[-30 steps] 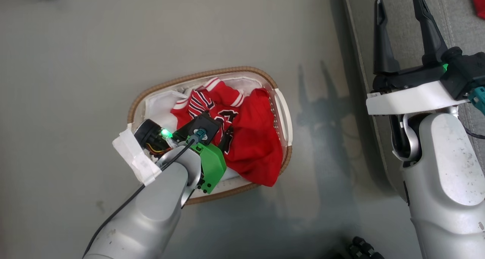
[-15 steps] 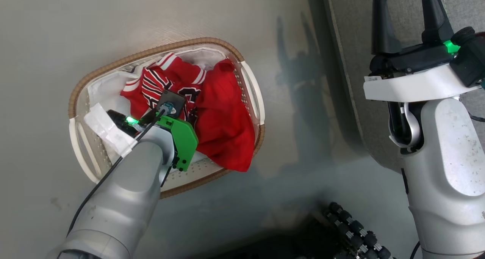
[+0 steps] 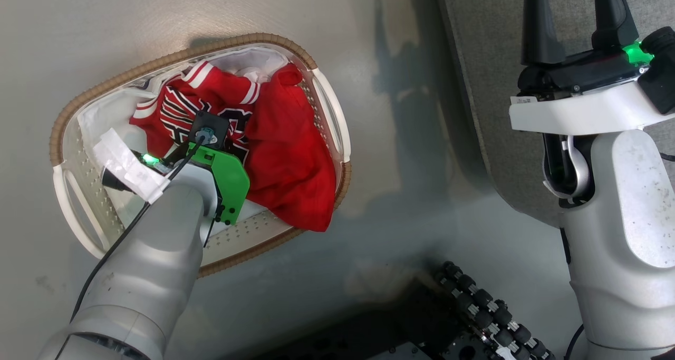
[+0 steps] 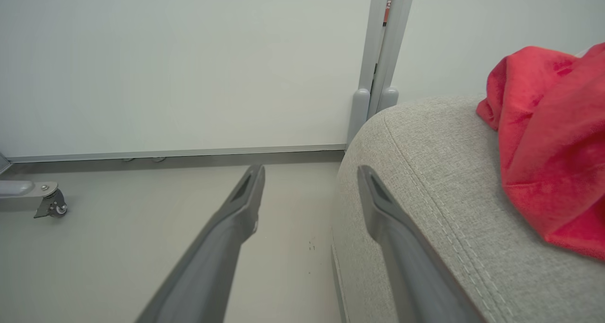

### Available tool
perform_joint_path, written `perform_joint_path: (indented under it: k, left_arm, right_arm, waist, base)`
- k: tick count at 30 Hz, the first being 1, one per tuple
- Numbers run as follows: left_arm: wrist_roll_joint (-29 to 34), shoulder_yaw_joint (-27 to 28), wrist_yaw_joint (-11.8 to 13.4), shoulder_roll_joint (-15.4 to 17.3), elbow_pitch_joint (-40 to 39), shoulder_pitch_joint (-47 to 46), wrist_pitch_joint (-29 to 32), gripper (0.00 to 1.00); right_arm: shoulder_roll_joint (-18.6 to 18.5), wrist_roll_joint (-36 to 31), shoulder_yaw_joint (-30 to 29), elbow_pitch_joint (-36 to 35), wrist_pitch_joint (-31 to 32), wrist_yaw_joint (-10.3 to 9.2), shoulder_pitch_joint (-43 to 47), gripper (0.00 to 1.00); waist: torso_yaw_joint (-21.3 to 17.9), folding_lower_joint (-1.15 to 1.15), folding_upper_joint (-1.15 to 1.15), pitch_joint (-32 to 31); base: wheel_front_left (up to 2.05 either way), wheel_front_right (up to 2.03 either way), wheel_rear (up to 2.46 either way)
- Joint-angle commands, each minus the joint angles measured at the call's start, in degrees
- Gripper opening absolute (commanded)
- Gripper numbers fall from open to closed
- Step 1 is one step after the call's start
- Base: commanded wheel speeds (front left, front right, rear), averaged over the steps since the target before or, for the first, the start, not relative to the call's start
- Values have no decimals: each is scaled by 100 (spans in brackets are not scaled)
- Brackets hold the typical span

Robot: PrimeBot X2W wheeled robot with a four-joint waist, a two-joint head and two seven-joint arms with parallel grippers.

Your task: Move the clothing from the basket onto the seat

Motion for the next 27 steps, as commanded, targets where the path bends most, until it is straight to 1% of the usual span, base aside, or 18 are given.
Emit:
perform_joint_path:
  k: [1,8,11,14,20,27]
  left_arm:
    - [-53,7,31,23,22,-80,-58,0]
    - [-82,-116,-106,-60,-6,4,-408,0]
    - [-112,-174,-193,-85,-51,113,-563,0]
    - [-5,-347,-263,-105,-133,147,-749,0]
    - [25,-614,-404,-124,-423,275,-1067,0]
    - [-147,-1007,-573,-127,-1073,503,-1213,0]
  right_arm:
    - [-14,16,-25,-9,-28,-8,-70,100]
    - [-15,-116,-116,147,-28,-8,6,100]
    - [-16,-185,-136,291,-28,-8,107,100]
    - [-17,-276,-152,453,-28,-8,219,100]
    - [-19,-478,-185,827,-28,-8,525,100]
    - [-22,-671,-238,1287,-28,-8,1129,100]
  waist:
    - [10,-1,0,-3]
    - [205,-1,0,-257]
    - [366,-1,0,-504]
    - [552,-1,0,-800]
    - [977,-1,0,-1593]
    - [1415,-1,0,-2765]
  base:
    - [0,0,0]
    - [0,0,0]
    - [0,0,0]
    - [0,0,0]
    - [0,0,0]
    - [0,0,0]
